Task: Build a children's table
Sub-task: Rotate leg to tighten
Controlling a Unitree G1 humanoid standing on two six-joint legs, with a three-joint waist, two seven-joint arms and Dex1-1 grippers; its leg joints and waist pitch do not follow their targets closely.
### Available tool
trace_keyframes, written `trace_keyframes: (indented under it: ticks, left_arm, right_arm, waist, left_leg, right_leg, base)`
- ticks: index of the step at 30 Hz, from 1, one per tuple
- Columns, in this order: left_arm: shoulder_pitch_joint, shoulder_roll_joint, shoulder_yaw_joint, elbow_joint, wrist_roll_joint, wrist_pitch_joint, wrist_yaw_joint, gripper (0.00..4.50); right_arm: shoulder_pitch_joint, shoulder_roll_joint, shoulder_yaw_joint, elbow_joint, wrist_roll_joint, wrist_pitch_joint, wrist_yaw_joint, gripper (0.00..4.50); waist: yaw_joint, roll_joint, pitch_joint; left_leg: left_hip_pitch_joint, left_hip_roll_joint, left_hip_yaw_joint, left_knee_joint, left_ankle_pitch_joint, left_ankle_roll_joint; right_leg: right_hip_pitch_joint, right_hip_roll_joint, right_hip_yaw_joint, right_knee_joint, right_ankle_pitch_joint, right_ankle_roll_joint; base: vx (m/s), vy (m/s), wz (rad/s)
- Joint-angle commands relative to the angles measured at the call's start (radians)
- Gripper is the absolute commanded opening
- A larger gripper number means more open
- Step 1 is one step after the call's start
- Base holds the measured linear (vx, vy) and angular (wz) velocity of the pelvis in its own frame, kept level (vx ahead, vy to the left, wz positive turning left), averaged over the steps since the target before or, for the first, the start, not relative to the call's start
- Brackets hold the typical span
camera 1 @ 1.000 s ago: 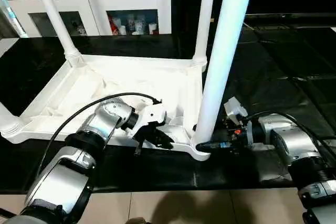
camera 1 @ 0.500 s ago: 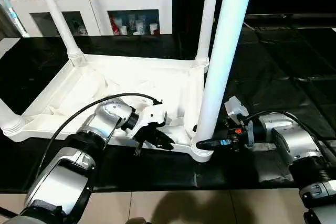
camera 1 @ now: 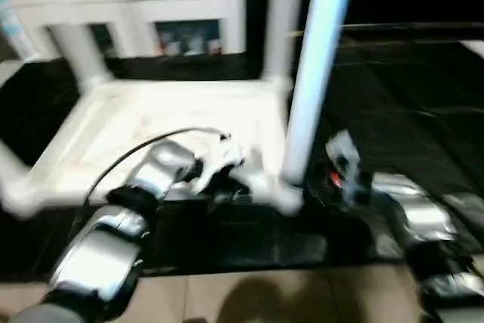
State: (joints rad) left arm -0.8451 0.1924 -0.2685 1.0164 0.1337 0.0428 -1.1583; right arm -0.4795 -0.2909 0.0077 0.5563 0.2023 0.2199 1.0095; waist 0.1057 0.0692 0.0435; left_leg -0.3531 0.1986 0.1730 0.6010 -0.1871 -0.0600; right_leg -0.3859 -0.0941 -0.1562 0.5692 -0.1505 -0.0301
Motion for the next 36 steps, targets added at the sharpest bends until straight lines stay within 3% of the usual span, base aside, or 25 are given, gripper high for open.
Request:
trace_keyframes:
  ticks: [1, 2, 3, 5, 6, 8, 9, 11, 13, 14, 15, 18, 21, 22, 28, 32, 36]
  left_arm:
    - [-0.066, -0.108, 0.041, 0.004, -0.049, 0.036, 0.141, 0.00]
    - [-0.068, -0.110, 0.043, 0.005, -0.050, 0.037, 0.145, 0.00]
    - [-0.096, -0.146, 0.070, 0.028, -0.062, 0.069, 0.234, 0.00]
    - [-0.115, -0.167, 0.088, 0.043, -0.068, 0.085, 0.297, 0.00]
    - [-0.126, -0.177, 0.099, 0.052, -0.071, 0.092, 0.323, 0.00]
    - [-0.134, -0.183, 0.108, 0.059, -0.073, 0.095, 0.337, 0.00]
    - [-0.134, -0.182, 0.107, 0.057, -0.071, 0.090, 0.331, 0.00]
    - [-0.132, -0.178, 0.104, 0.051, -0.065, 0.083, 0.321, 0.00]
    - [-0.124, -0.167, 0.094, 0.046, -0.053, 0.072, 0.300, 0.00]
    - [-0.120, -0.159, 0.090, 0.046, -0.045, 0.069, 0.289, 0.00]
    - [-0.118, -0.156, 0.088, 0.045, -0.043, 0.068, 0.285, 0.00]
    - [-0.111, -0.138, 0.083, 0.048, -0.034, 0.061, 0.276, 0.00]
    - [-0.101, -0.110, 0.078, 0.045, -0.028, 0.049, 0.248, 0.00]
    - [-0.098, -0.104, 0.075, 0.044, -0.026, 0.045, 0.239, 0.00]
    - [-0.069, -0.035, 0.053, 0.033, -0.015, -0.007, 0.113, 0.00]
    - [-0.041, 0.020, 0.024, 0.014, -0.009, -0.052, -0.011, 0.00]
    - [-0.022, 0.054, 0.010, -0.007, -0.019, -0.074, -0.108, 0.00]
  right_arm:
    - [-0.022, 0.110, 0.059, 0.062, -0.016, 0.047, -0.112, 2.07]
    - [-0.024, 0.113, 0.059, 0.064, -0.017, 0.046, -0.117, 2.07]
    - [-0.062, 0.162, 0.051, 0.109, -0.038, 0.042, -0.228, 2.07]
    - [-0.090, 0.199, 0.038, 0.134, -0.048, 0.048, -0.303, 2.06]
    - [-0.117, 0.228, 0.027, 0.159, -0.057, 0.042, -0.358, 2.06]
    - [-0.140, 0.252, 0.016, 0.179, -0.056, 0.033, -0.384, 2.06]
    - [-0.146, 0.263, 0.021, 0.180, -0.053, 0.015, -0.361, 2.06]
    - [-0.151, 0.271, 0.028, 0.179, -0.052, 0.008, -0.346, 2.06]
    - [-0.156, 0.274, 0.028, 0.186, -0.055, 0.009, -0.344, 2.56]
    - [-0.161, 0.274, 0.026, 0.195, -0.059, 0.007, -0.345, 2.69]
    - [-0.161, 0.273, 0.025, 0.197, -0.060, 0.006, -0.344, 2.69]
    - [-0.155, 0.260, 0.027, 0.196, -0.071, -0.001, -0.329, 3.04]
    - [-0.133, 0.227, 0.035, 0.180, -0.078, -0.017, -0.284, 3.17]
    - [-0.128, 0.218, 0.036, 0.174, -0.077, -0.020, -0.270, 3.43]
    - [-0.081, 0.107, 0.039, 0.103, -0.043, -0.042, -0.092, 3.88]
    - [-0.057, 0.014, 0.046, 0.044, -0.025, -0.040, 0.050, 4.19]
    - [-0.048, -0.040, 0.041, 0.011, -0.005, -0.025, 0.148, 4.46]
  waist:
    - [-0.030, -0.004, -0.045]
    - [-0.030, -0.004, -0.045]
    - [-0.056, -0.001, -0.050]
    - [-0.080, 0.006, -0.050]
    - [-0.090, 0.005, -0.053]
    - [-0.099, 0.002, -0.053]
    - [-0.106, -0.001, -0.057]
    - [-0.101, -0.002, -0.060]
    - [-0.094, -0.004, -0.066]
    - [-0.088, -0.015, -0.070]
    - [-0.084, -0.011, -0.069]
    - [-0.074, -0.013, -0.074]
    - [-0.060, -0.013, -0.071]
    - [-0.058, -0.013, -0.071]
    - [-0.041, -0.010, -0.070]
    - [-0.022, -0.011, -0.075]
    - [-0.002, -0.011, -0.083]
  left_leg:
    - [0.027, 0.022, -0.021, -0.067, -0.397, 0.020]
    - [0.027, 0.022, -0.021, -0.067, -0.397, 0.020]
    - [0.012, 0.024, -0.032, -0.071, -0.416, 0.017]
    - [0.012, 0.032, -0.038, -0.078, -0.451, 0.031]
    - [0.019, 0.030, -0.038, -0.076, -0.459, 0.033]
    - [0.016, 0.023, -0.037, -0.074, -0.445, 0.033]
    - [0.010, 0.019, -0.032, -0.073, -0.402, 0.052]
    - [0.002, 0.022, -0.028, -0.075, -0.338, 0.075]
    - [-0.004, 0.025, -0.025, -0.075, -0.273, 0.092]
    - [-0.008, 0.026, -0.023, -0.074, -0.232, 0.106]
    - [-0.010, 0.027, -0.020, -0.072, -0.203, 0.114]
    - [-0.014, 0.029, -0.017, -0.067, -0.142, 0.130]
    - [-0.012, 0.027, -0.012, -0.066, -0.143, 0.130]
    - [-0.013, 0.027, -0.012, -0.065, -0.143, 0.130]
    - [-0.005, 0.037, -0.012, -0.069, -0.169, 0.129]
    - [-0.004, 0.043, -0.011, -0.067, -0.145, 0.131]
    - [-0.011, 0.042, -0.010, -0.059, -0.090, 0.147]
  right_leg:
    - [0.032, -0.065, 0.015, -0.133, -0.638, -0.011]
    - [0.032, -0.065, 0.015, -0.133, -0.638, -0.011]
    - [0.052, -0.066, 0.002, -0.130, -0.604, 0.002]
    - [0.059, -0.068, -0.004, -0.132, -0.561, 0.000]
    - [0.055, -0.072, -0.003, -0.136, -0.549, -0.011]
    - [0.054, -0.075, -0.002, -0.134, -0.541, -0.028]
    - [0.057, -0.077, 0.007, -0.130, -0.511, -0.051]
    - [0.060, -0.078, 0.021, -0.120, -0.451, -0.082]
    - [0.064, -0.078, 0.032, -0.105, -0.373, -0.119]
    - [0.065, -0.079, 0.037, -0.093, -0.340, -0.138]
    - [0.063, -0.080, 0.041, -0.090, -0.322, -0.151]
    - [0.064, -0.079, 0.046, -0.074, -0.250, -0.174]
    - [0.063, -0.077, 0.045, -0.077, -0.284, -0.159]
    - [0.063, -0.076, 0.046, -0.077, -0.288, -0.155]
    - [0.060, -0.072, 0.048, -0.075, -0.285, -0.155]
    - [0.058, -0.074, 0.054, -0.063, -0.225, -0.173]
    - [0.053, -0.074, 0.057, -0.049, -0.165, -0.183]
  base:
    - [0.000, 0.000, 0.00]
    - [0.000, 0.000, 0.00]
    - [0.000, 0.000, 0.00]
    - [0.000, 0.000, 0.00]
    - [0.000, 0.000, 0.00]
    - [0.000, 0.000, 0.00]
    - [0.000, 0.000, 0.00]
    - [0.000, 0.000, 0.00]
    - [0.000, 0.000, 0.00]
    - [0.000, 0.000, 0.00]
    - [0.000, 0.000, 0.00]
    - [0.000, 0.000, 0.00]
    - [0.000, 0.000, 0.00]
    - [0.000, 0.000, 0.00]
    - [0.000, 0.000, 0.00]
    - [0.000, 0.000, 0.00]
    - [0.000, 0.000, 0.00]
